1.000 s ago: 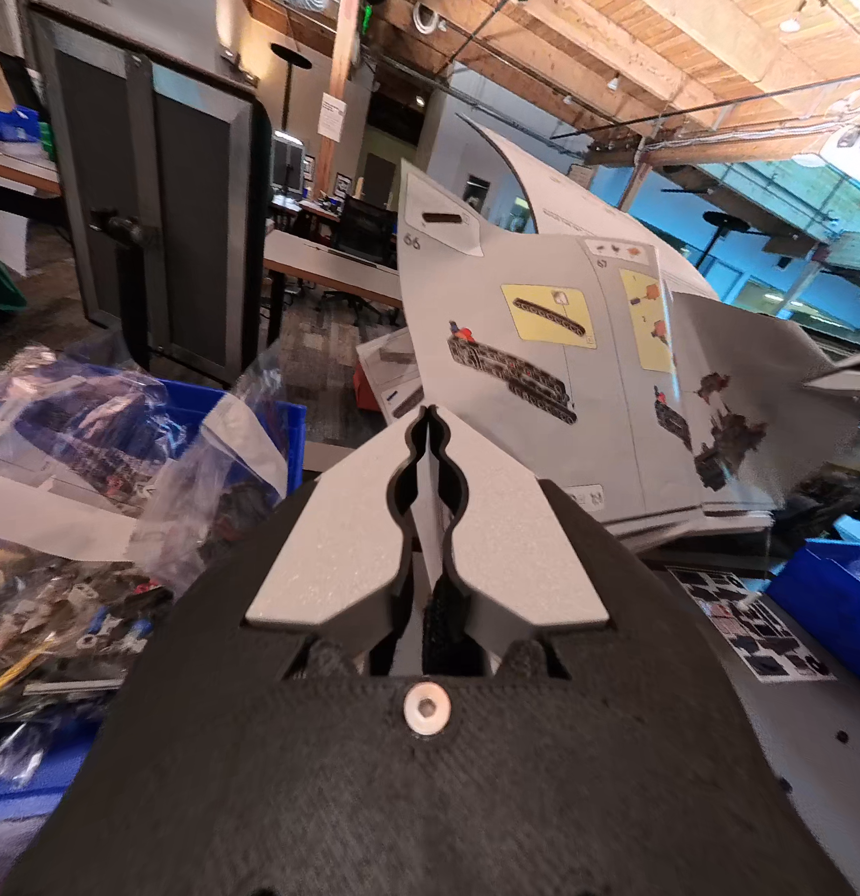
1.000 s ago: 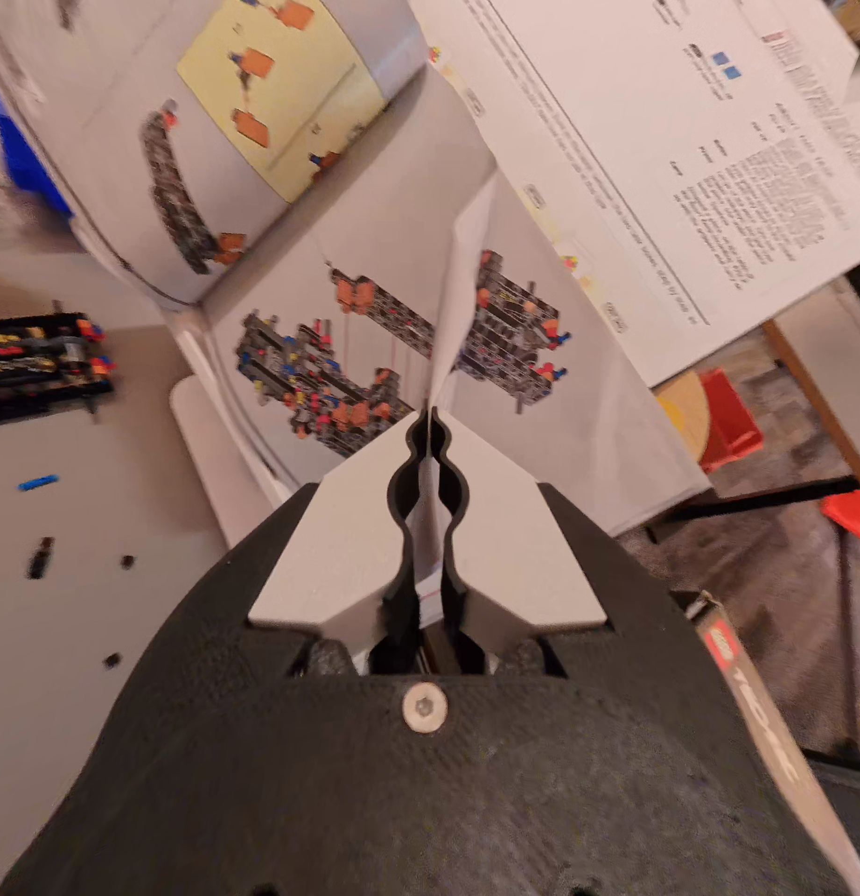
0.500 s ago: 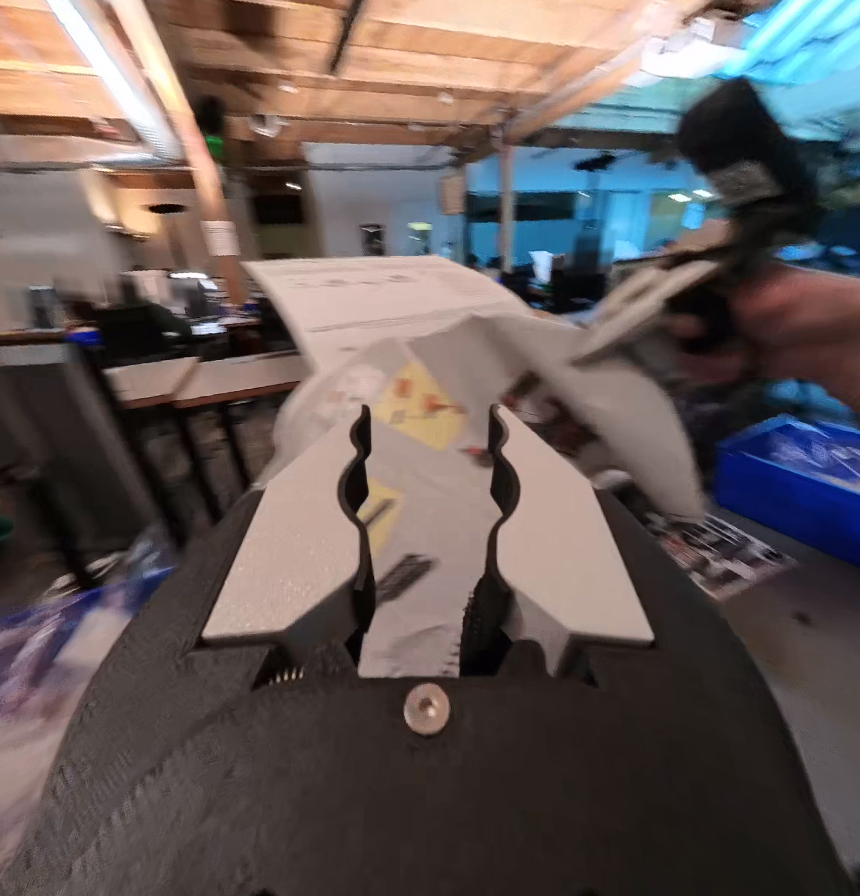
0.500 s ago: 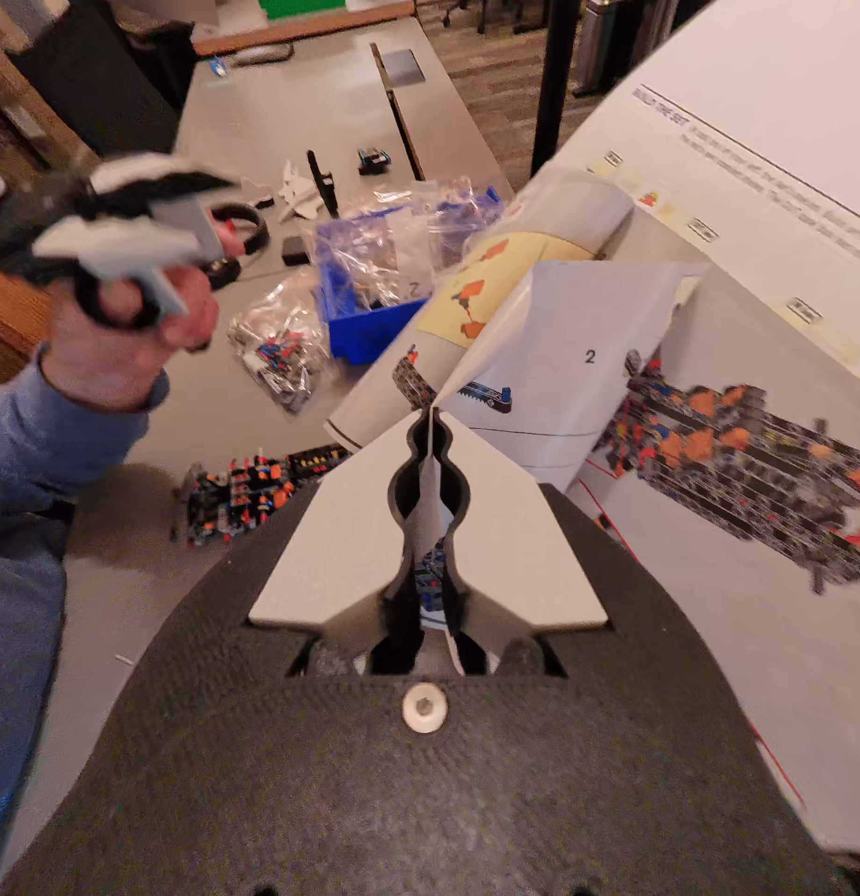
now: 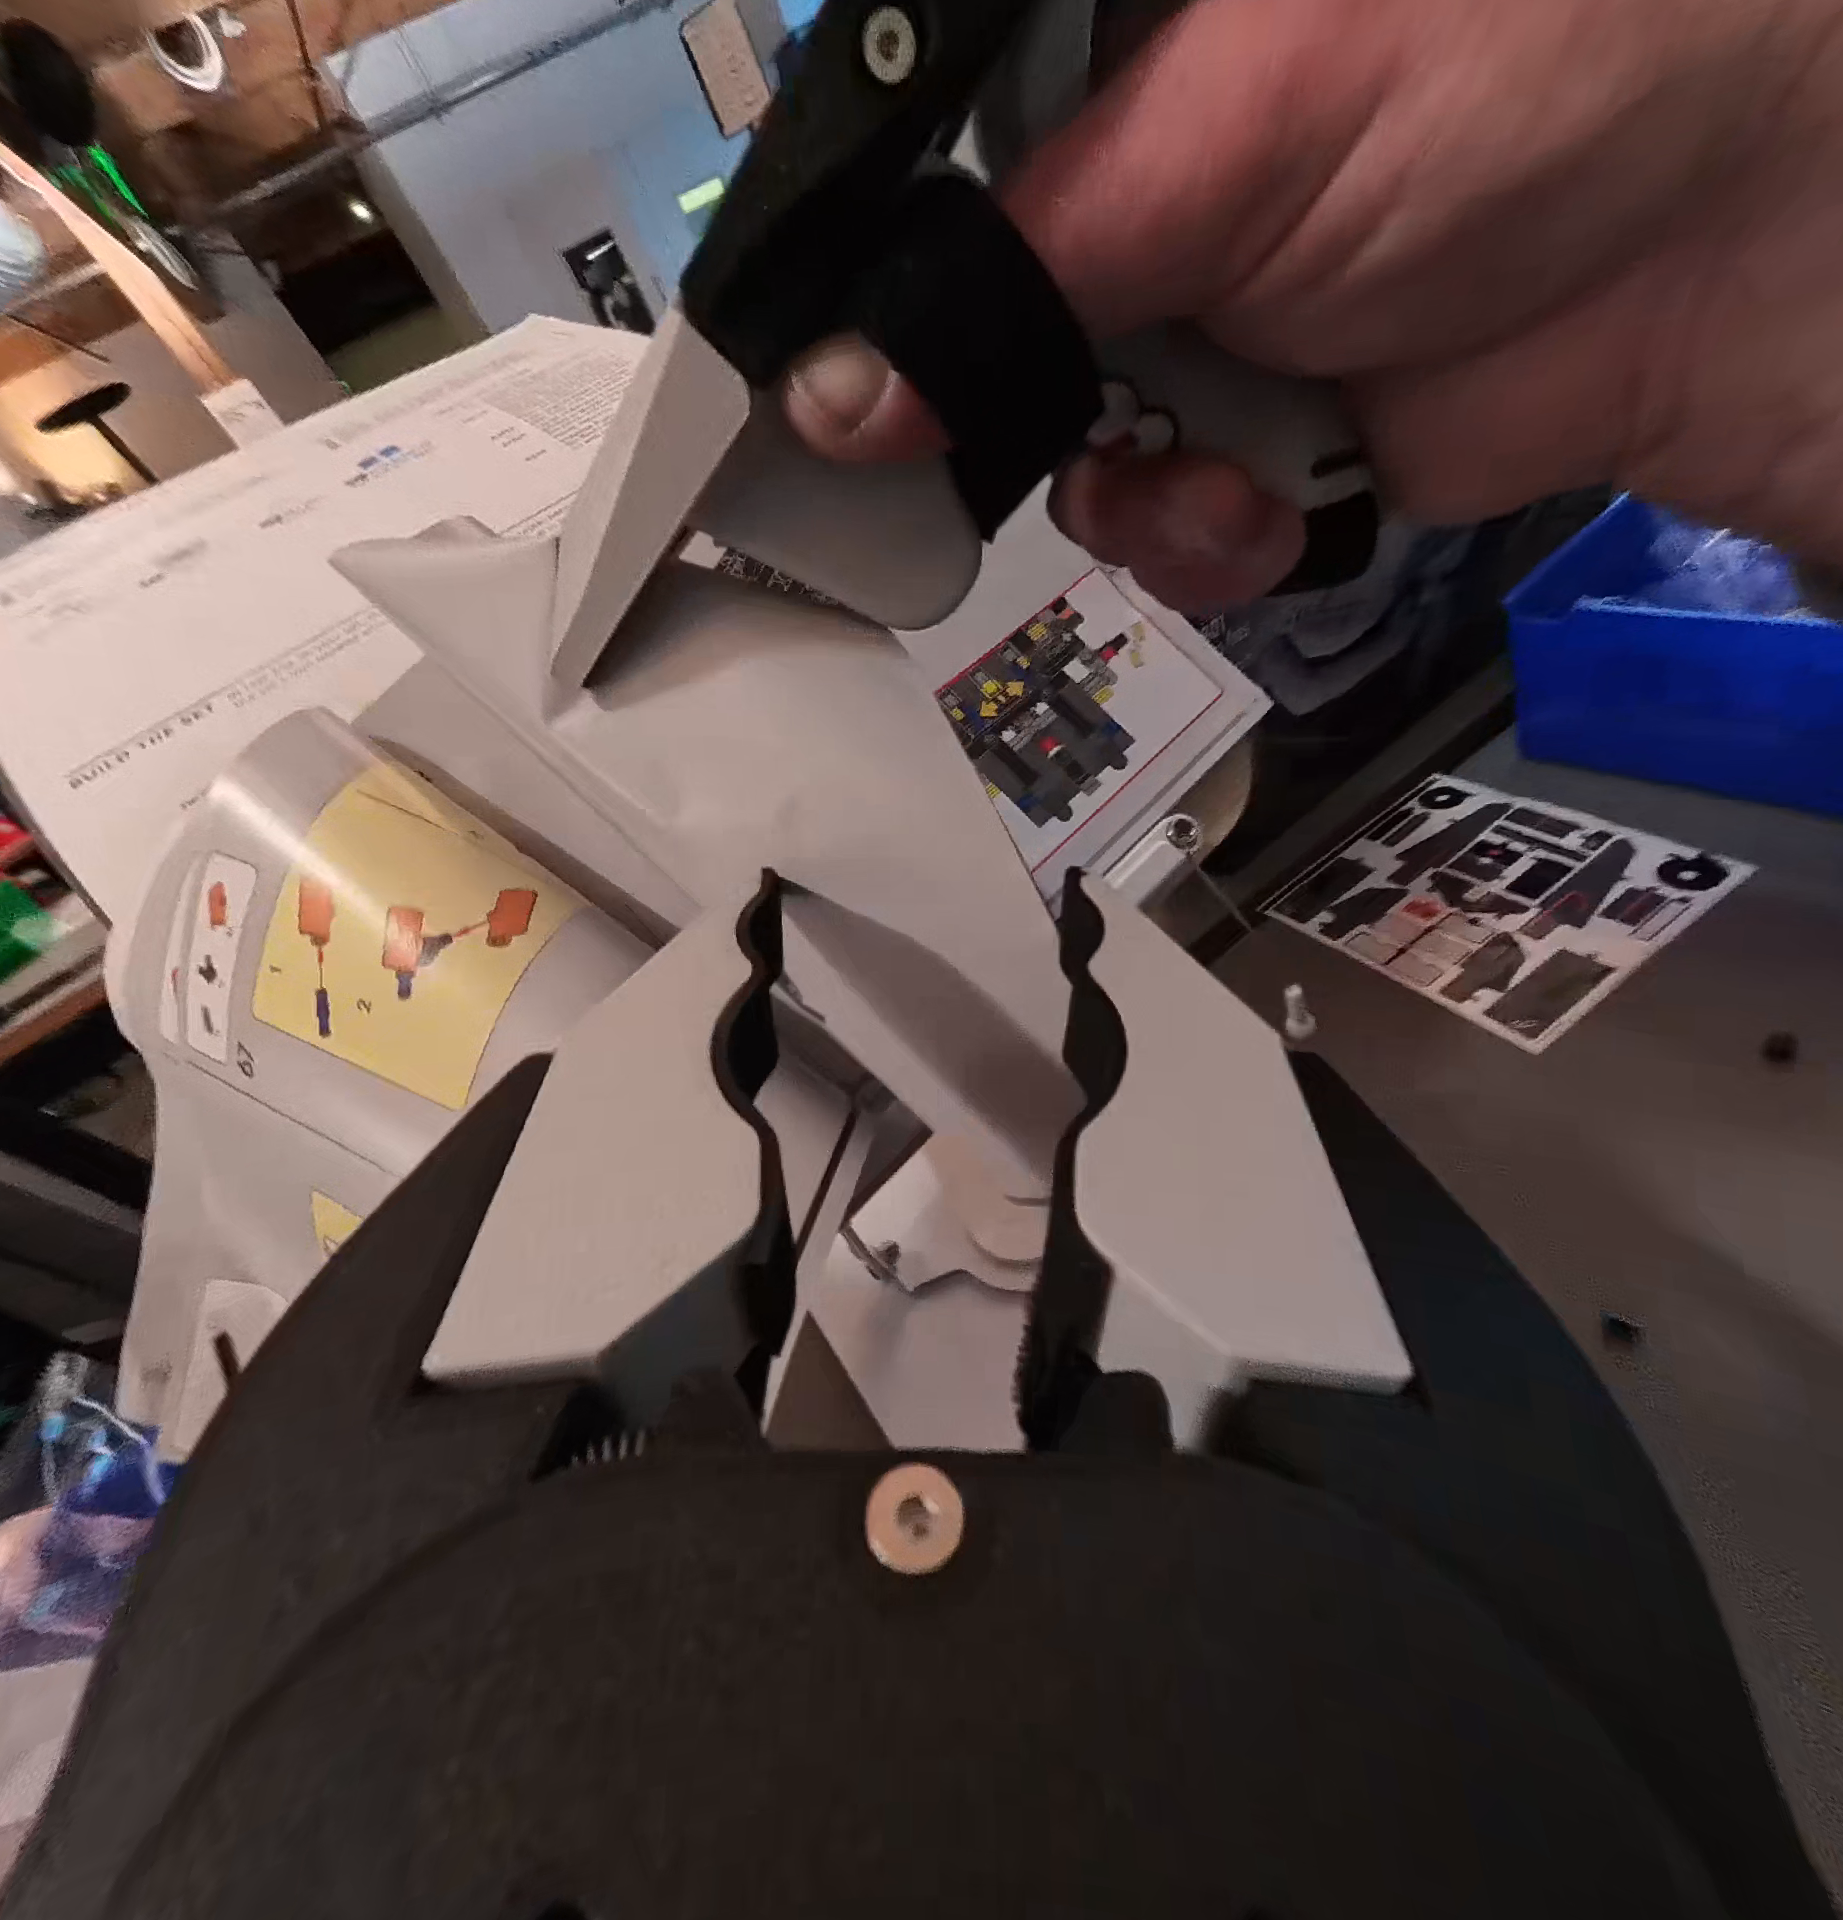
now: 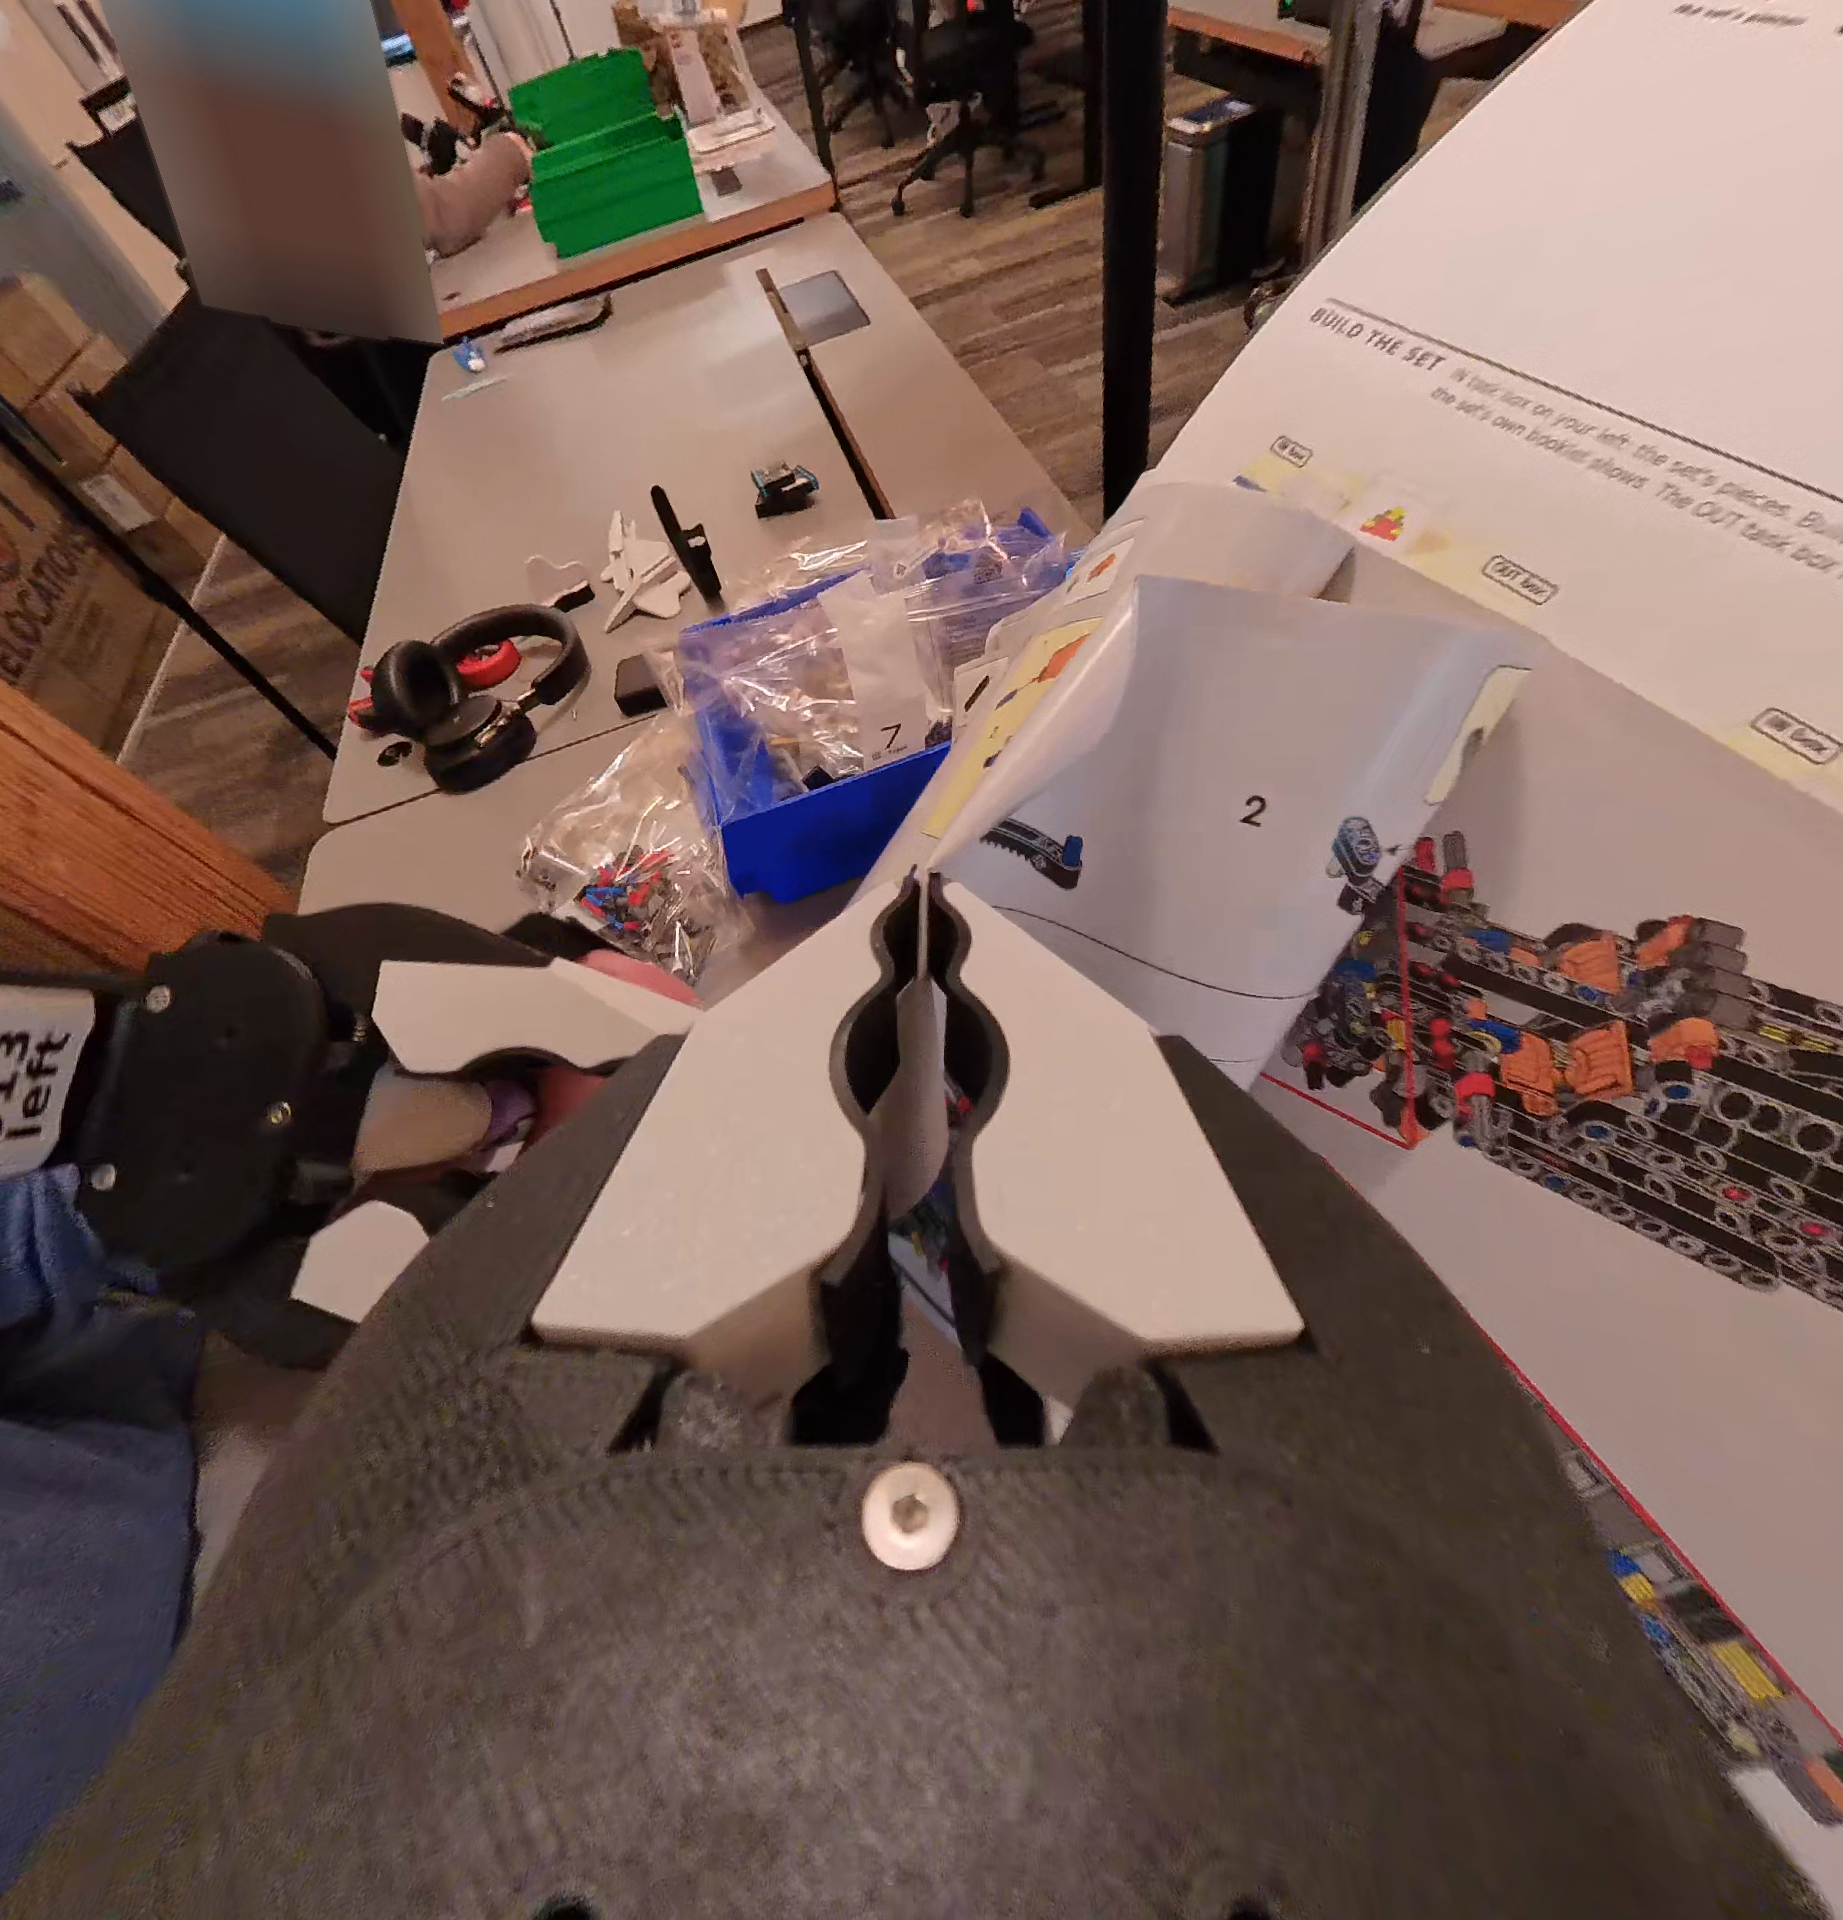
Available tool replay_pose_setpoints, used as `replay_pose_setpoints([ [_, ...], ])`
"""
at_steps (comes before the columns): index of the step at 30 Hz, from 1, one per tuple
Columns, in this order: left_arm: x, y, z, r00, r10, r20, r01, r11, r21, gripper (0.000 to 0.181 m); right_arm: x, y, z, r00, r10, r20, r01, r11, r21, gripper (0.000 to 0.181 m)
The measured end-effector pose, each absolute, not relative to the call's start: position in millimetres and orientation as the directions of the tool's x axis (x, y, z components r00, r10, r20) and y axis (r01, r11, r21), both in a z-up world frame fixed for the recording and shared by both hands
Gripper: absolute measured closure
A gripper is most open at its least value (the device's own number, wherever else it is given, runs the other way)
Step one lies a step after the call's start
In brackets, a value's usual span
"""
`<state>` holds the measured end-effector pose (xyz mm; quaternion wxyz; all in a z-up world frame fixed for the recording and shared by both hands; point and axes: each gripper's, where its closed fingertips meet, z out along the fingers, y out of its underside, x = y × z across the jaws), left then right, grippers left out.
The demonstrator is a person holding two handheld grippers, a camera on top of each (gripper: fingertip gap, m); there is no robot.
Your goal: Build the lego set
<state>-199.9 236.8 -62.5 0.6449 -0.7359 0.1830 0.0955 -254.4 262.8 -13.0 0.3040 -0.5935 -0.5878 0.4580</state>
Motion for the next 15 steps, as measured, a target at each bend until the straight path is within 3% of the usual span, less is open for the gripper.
replay_pose_setpoints([
  [1,-197.6,238.9,-62.6,0.903,-0.15,-0.402,-0.418,-0.097,-0.903,0.134,-252.7,265.1,-11.7,-0.101,0.977,-0.186,0.412,-0.13,-0.902,0.181],
  [4,-193.5,244.5,-57.7,0.891,-0.141,-0.431,-0.444,-0.08,-0.892,0.179,-245.5,272.2,-5.1,-0.079,0.982,-0.17,0.381,-0.128,-0.916,0.167],
  [10,-177.0,255.8,-46.7,0.906,-0.268,-0.329,-0.354,-0.052,-0.934,0.181,-211.8,291.7,20.2,-0.029,0.992,-0.123,0.255,-0.111,-0.961,0.136],
  [15,-157.0,267.3,-31.7,0.889,-0.441,-0.123,-0.16,-0.047,-0.986,0.181,-172.7,311.4,29.6,0.02,0.988,-0.153,0.128,-0.154,-0.98,0.13],
])
